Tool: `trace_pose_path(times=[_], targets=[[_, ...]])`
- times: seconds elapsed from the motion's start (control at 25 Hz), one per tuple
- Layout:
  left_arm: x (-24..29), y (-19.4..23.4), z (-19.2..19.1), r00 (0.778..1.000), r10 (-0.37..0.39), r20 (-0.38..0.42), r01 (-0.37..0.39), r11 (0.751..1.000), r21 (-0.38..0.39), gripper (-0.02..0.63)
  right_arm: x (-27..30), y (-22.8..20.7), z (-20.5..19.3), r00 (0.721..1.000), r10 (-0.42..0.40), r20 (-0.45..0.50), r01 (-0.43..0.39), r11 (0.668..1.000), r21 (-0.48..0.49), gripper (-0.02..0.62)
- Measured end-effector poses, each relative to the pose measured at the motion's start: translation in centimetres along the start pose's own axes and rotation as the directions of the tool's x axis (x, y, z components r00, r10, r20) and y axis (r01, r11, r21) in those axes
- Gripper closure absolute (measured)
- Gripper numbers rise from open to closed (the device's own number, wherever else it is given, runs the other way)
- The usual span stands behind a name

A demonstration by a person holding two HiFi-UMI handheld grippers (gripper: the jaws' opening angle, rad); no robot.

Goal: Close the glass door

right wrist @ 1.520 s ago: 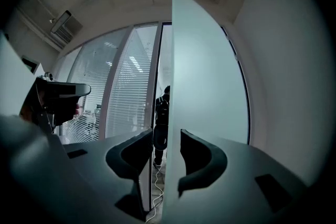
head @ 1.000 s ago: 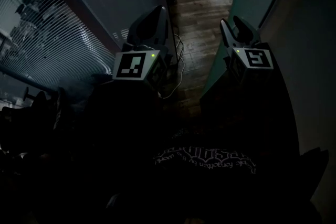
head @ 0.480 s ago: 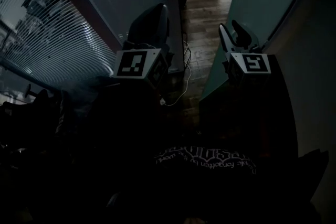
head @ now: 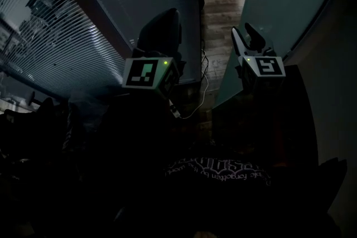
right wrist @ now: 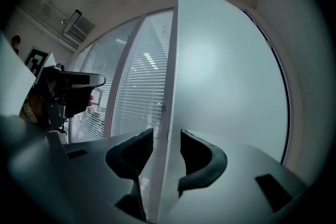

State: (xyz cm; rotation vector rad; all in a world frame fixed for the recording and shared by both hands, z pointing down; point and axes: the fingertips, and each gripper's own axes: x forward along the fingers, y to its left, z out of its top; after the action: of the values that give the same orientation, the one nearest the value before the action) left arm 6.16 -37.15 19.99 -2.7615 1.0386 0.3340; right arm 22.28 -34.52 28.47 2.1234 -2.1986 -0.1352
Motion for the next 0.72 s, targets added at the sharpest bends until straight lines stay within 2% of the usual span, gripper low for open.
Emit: trace_pose_path(times=[0.2,0.36,0.52,0.72], targets=[[2.0,2.5,-0.4,1.0,0.011,-0.014,-0.012,1.0,-0.011,0.611,3.4,0.0,0.9,1.0,0.02,-0.008,-0.02,1.0,-0.003,0.449],[2.6,3.6,-1.7,0.999,0.032,-0.009,-0.032,0.999,-0.015,0.611,4.8,0.3,-0.1,0.999,0.041,-0.003,-0.041,0.999,-0.01,0.449],[2.8,3.8,-1.9,0.999,0.047,0.012,-0.047,0.999,-0.007,0.611,5.1,1.0,-0.3,0.996,0.091,0.014,-0.09,0.995,-0.031,0.449],[6.5,5.8,-2.2,0.997,0.072,0.007,-0.072,0.997,-0.004,0.611,9.1,0.5,0.0,0.986,0.165,-0.012,-0.165,0.985,-0.057,0.449]])
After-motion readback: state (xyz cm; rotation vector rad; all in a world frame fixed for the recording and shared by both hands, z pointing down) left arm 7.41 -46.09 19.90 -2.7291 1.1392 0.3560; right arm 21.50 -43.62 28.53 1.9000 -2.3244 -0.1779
